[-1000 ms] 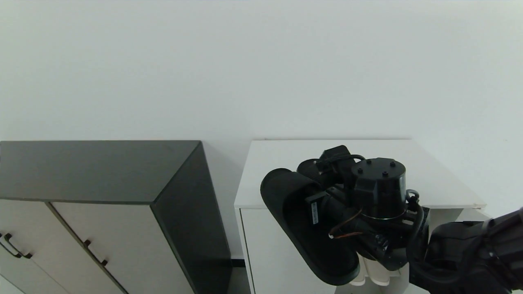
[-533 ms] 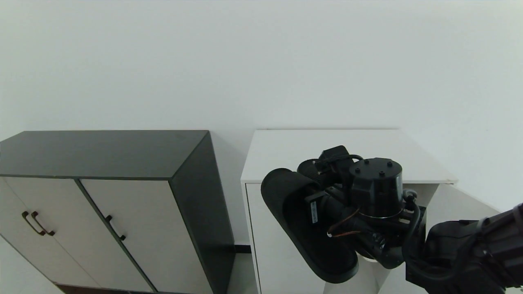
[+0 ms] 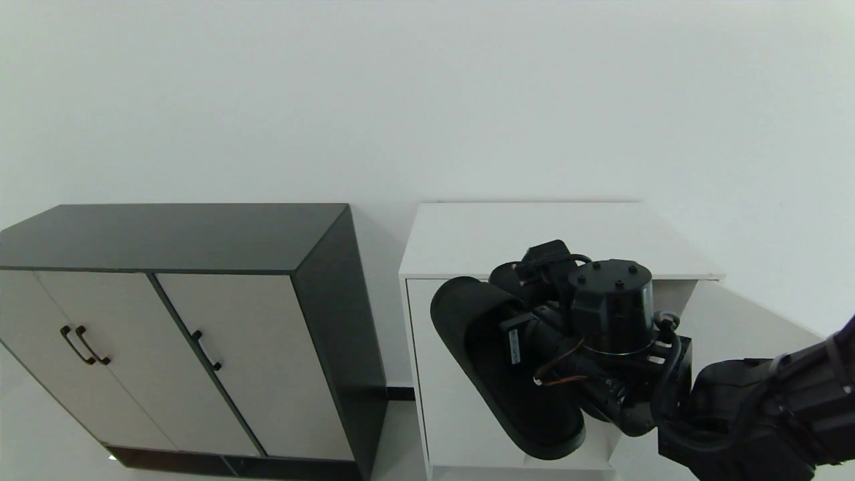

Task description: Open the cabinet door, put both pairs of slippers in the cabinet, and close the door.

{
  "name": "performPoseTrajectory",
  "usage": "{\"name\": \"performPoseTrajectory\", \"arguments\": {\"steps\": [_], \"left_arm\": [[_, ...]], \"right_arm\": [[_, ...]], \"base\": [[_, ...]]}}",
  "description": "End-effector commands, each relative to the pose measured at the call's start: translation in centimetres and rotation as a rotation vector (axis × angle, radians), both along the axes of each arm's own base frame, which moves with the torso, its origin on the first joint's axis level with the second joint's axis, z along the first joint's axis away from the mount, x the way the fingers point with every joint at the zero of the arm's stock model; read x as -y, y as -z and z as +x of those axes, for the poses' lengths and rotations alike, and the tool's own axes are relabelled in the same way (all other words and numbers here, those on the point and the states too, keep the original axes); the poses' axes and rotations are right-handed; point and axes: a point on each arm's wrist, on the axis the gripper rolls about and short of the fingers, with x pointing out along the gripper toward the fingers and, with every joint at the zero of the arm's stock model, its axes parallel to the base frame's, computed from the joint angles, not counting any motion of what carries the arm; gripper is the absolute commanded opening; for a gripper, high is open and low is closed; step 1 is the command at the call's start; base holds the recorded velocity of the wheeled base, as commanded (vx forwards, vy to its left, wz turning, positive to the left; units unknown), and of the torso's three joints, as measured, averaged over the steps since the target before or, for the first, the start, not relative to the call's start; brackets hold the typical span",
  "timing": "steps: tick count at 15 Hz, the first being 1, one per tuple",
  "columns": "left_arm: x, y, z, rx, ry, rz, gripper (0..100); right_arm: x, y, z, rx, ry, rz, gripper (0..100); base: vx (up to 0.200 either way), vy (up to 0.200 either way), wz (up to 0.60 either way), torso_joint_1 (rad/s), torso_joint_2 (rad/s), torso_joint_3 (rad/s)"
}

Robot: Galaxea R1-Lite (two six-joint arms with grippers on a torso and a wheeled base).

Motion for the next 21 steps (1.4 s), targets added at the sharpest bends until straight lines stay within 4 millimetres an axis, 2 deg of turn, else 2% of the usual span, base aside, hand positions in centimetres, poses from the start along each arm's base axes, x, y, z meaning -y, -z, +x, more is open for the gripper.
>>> {"name": "performPoseTrajectory", "arguments": {"steps": [1, 11, 21], "left_arm": [[0.00, -0.01, 0.00, 0.001, 0.000, 0.000, 0], [0.00, -0.01, 0.00, 0.001, 0.000, 0.000, 0], [0.00, 0.01, 0.00, -0.001, 0.000, 0.000, 0]], "right_arm": [[-0.11, 0.18, 0.03, -0.003, -0.002, -0.002, 0], [0.00, 0.30, 0.00, -0.002, -0.001, -0.001, 0], [0.21, 0.44, -0.18, -0.007, -0.001, -0.007, 0]], "base": [[0.000, 0.000, 0.00, 0.000, 0.00, 0.000], [0.000, 0.000, 0.00, 0.000, 0.00, 0.000], [0.000, -0.200, 0.00, 0.004, 0.00, 0.003]]}}
